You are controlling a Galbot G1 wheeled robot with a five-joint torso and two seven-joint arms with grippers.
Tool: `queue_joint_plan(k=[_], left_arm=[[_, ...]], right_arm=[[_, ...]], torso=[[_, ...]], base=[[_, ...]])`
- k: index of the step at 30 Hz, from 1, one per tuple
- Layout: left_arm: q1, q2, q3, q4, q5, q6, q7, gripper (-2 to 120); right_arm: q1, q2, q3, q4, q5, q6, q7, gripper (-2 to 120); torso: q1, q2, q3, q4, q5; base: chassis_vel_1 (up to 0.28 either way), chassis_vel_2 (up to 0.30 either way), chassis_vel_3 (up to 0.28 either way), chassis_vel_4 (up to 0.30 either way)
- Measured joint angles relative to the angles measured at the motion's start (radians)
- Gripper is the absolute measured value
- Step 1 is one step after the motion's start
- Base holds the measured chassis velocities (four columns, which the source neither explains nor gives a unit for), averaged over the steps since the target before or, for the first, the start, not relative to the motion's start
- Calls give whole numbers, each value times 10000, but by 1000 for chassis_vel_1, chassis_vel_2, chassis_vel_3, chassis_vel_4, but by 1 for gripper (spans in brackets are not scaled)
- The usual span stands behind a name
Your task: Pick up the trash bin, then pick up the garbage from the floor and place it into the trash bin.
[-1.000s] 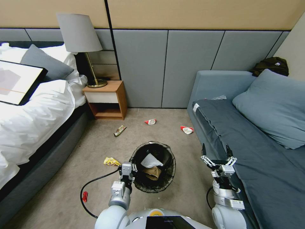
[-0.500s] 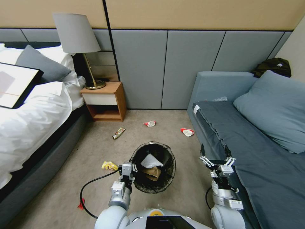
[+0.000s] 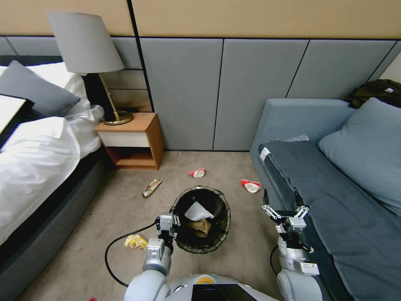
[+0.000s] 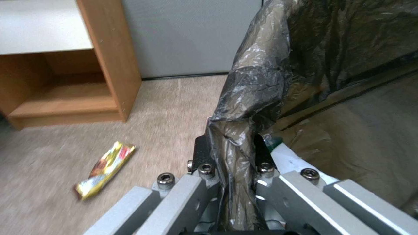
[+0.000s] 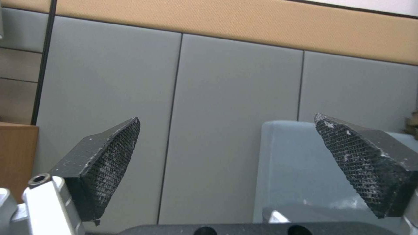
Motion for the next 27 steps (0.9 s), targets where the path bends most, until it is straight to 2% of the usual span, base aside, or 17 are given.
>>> queue_joint_plan(k=[17,22,27], left_arm=[[26,13,23,-3,17,2,1,0],[14,13,18,-3,18,4,1,0],[3,0,0,-9,17,6,1,0]], right_arm=[[197,-160,-44,-58,-45,103,-310,100],[491,-447,-20,-151,-373,84,-314,100],[1166,-881,2,-363,-593,-330,-382,100]], torso=[[-3,1,-2,1,4],[-3,1,-3,0,4],[-3,0,-2,0,4]], base=[[-17,18,17,-13],[0,0,0,0],[0,0,0,0]])
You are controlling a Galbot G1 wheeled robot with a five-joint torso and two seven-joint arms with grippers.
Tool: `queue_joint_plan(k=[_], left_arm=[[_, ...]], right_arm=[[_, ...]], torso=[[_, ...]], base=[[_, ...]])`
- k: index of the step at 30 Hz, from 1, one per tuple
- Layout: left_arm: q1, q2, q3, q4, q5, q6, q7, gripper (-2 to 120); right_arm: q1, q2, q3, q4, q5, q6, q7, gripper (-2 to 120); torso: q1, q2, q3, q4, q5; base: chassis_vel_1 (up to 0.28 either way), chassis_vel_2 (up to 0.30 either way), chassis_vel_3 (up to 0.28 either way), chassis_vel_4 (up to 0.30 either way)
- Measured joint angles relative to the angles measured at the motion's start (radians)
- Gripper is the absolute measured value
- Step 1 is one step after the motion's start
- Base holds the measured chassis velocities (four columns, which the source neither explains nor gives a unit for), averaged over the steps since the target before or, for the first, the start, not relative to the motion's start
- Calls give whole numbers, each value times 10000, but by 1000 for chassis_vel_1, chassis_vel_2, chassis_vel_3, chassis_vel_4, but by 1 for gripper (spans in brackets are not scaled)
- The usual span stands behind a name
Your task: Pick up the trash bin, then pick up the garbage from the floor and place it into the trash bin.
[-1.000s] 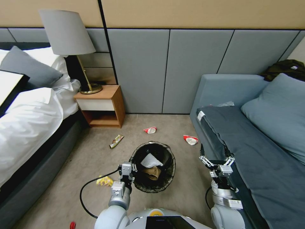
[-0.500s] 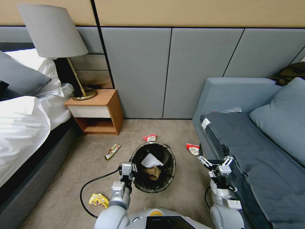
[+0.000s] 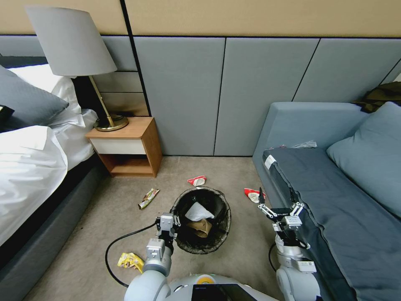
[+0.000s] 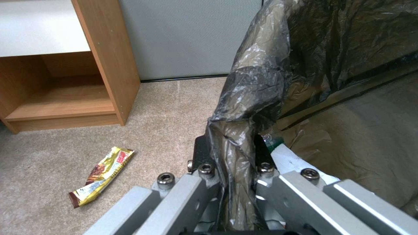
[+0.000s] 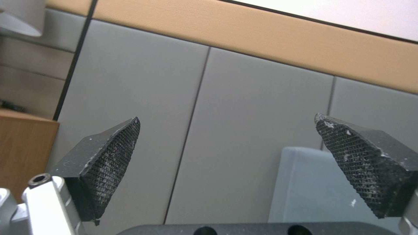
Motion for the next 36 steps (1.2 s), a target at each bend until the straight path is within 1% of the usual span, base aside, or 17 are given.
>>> queue_joint_plan(k=[3,5,6,9,10,13,18,21,22,23,25,26,29,30,33,34,36], left_arm=[[7,-8,-10,-3,1,0,0,0],[35,-45,-28,-6,1,0,0,0],[35,-45,-28,-6,1,0,0,0],[91,-64,-59,-10,18,0,0,0],[91,-64,-59,-10,18,0,0,0],[124,-64,-101,-15,24,3,0,0],[152,-64,-128,-44,25,5,-2,0],[178,-93,-133,-52,47,6,-5,0],[178,-93,-133,-52,47,6,-5,0],[189,-101,-132,-53,58,6,-5,0],[212,-99,-131,-53,81,6,-8,0],[212,-99,-131,-53,81,6,-8,0],[219,-97,-130,-53,102,6,-20,0],[219,-97,-130,-53,102,6,-20,0],[222,-88,-116,-52,114,6,-23,0],[222,-88,-116,-52,114,6,-23,0],[223,-76,-126,-53,117,6,-27,0]], right_arm=[[430,-233,1,-211,-178,-310,-80,100],[1074,-556,-67,-699,-552,-797,-189,100],[1074,-556,-67,-699,-552,-797,-189,100],[1698,-967,-355,-1452,-990,-1334,-433,100],[1698,-967,-355,-1452,-990,-1334,-433,100],[2103,-1323,-649,-2115,-1562,-1528,-686,100],[2535,-1762,-961,-2870,-2066,-1621,-1129,100],[3135,-2220,-1163,-4032,-2549,-1580,-1538,100],[3135,-2220,-1163,-4032,-2549,-1580,-1538,100],[3288,-2372,-1214,-4397,-2648,-1520,-1651,100],[3559,-2615,-1278,-5064,-2790,-1459,-1862,100],[3559,-2615,-1278,-5064,-2790,-1459,-1862,100],[4038,-2696,-1304,-6087,-3125,-1300,-2032,100],[4038,-2696,-1304,-6087,-3125,-1300,-2032,100],[4644,-2631,-1302,-7019,-3652,-1077,-2085,100],[4644,-2631,-1302,-7019,-3652,-1077,-2085,100],[5027,-2620,-1299,-7634,-3972,-958,-2083,100]], torso=[[0,0,0,1,0],[0,0,0,2,0],[0,0,0,2,0],[1,0,0,1,1],[1,0,0,1,1],[0,1,1,0,2],[0,0,0,0,1],[0,0,1,0,2],[0,0,1,0,2],[1,0,1,3,1],[0,0,1,-1,1],[0,0,1,-1,1],[0,0,1,-1,3],[0,0,1,-1,3],[1,0,1,2,1],[1,0,1,2,1],[1,0,1,2,0]], base=[[0,0,0,0],[0,0,0,0],[0,0,0,0],[0,0,0,0],[0,0,0,0],[0,0,0,0],[0,0,0,0],[0,0,0,0],[0,0,0,0],[0,0,0,0],[0,0,0,0],[0,0,0,0],[0,0,0,0],[0,0,0,0],[0,0,0,0],[0,0,0,0],[0,0,0,0]])
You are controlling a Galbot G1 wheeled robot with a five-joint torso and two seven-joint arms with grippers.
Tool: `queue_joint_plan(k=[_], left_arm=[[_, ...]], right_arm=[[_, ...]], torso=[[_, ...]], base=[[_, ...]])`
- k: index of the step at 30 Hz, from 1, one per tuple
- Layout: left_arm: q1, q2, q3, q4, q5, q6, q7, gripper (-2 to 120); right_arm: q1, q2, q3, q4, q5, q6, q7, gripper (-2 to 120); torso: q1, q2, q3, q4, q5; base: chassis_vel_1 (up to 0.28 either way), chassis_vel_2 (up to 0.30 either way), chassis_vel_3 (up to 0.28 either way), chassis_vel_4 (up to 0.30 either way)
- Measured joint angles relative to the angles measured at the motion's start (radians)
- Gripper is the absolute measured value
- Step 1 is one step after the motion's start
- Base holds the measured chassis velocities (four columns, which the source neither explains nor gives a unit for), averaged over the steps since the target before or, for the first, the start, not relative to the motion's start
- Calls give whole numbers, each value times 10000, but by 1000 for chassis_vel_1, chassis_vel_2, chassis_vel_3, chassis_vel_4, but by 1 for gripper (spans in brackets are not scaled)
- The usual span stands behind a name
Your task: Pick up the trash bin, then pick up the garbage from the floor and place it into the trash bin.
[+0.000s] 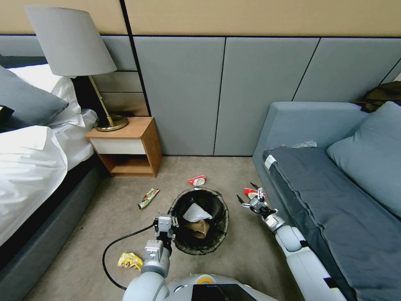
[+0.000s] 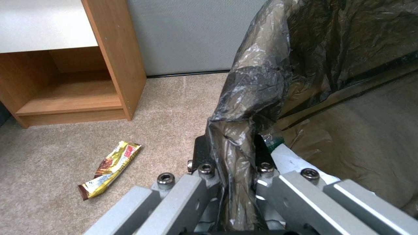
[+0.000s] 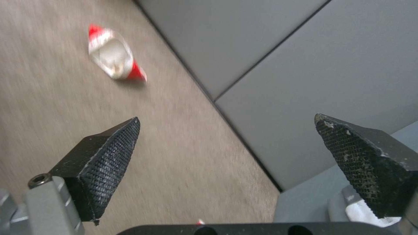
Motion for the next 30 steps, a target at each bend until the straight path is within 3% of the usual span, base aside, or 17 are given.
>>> queue_joint_plan(k=[12,30], left_arm=[[96,-16,-14,-12,48,-13,-9,0],[126,-31,-45,-27,77,-32,-15,0]], right_arm=[[1448,173,-77,-2823,-949,350,499,100],[2581,641,-66,-5138,-1525,461,952,100]], torso=[[0,0,0,-2,0],[0,0,-1,0,-1]], base=[[0,0,0,0],[0,0,0,0]])
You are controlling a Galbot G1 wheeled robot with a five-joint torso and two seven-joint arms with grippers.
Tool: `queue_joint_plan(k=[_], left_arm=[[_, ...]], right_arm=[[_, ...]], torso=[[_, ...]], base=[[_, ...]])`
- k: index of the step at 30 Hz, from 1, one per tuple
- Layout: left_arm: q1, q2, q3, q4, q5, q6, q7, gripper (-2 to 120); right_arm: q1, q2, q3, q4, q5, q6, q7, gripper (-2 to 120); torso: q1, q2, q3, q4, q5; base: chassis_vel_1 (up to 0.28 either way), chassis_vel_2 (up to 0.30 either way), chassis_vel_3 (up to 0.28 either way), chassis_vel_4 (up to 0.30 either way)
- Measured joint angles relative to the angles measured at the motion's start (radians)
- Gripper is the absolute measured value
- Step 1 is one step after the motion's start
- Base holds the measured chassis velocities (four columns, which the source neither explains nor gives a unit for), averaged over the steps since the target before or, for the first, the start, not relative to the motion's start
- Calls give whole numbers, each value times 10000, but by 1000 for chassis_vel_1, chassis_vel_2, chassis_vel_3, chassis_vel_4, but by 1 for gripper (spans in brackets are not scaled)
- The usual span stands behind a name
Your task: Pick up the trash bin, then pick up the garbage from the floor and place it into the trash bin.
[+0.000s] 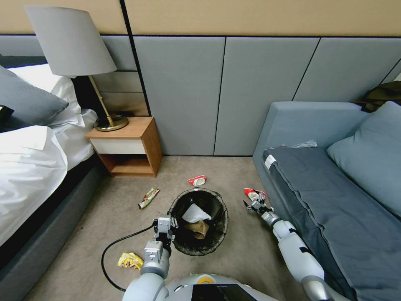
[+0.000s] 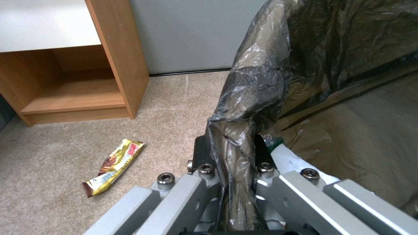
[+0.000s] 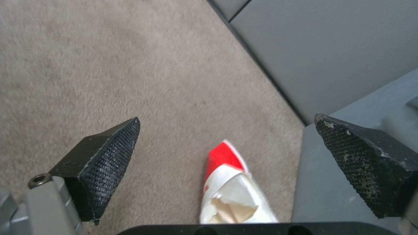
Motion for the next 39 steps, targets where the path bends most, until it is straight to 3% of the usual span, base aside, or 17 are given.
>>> queue_joint_plan(k=[23,39], left_arm=[[192,-36,-151,-100,112,-38,-14,0],[435,-149,-182,-165,356,-68,-20,0]], right_arm=[[1882,496,83,-2648,172,-562,461,100],[2514,570,221,-4083,897,-1786,353,100]], torso=[[0,0,0,0,0],[-1,0,0,-1,1]], base=[[0,0,0,0],[0,0,0,0]])
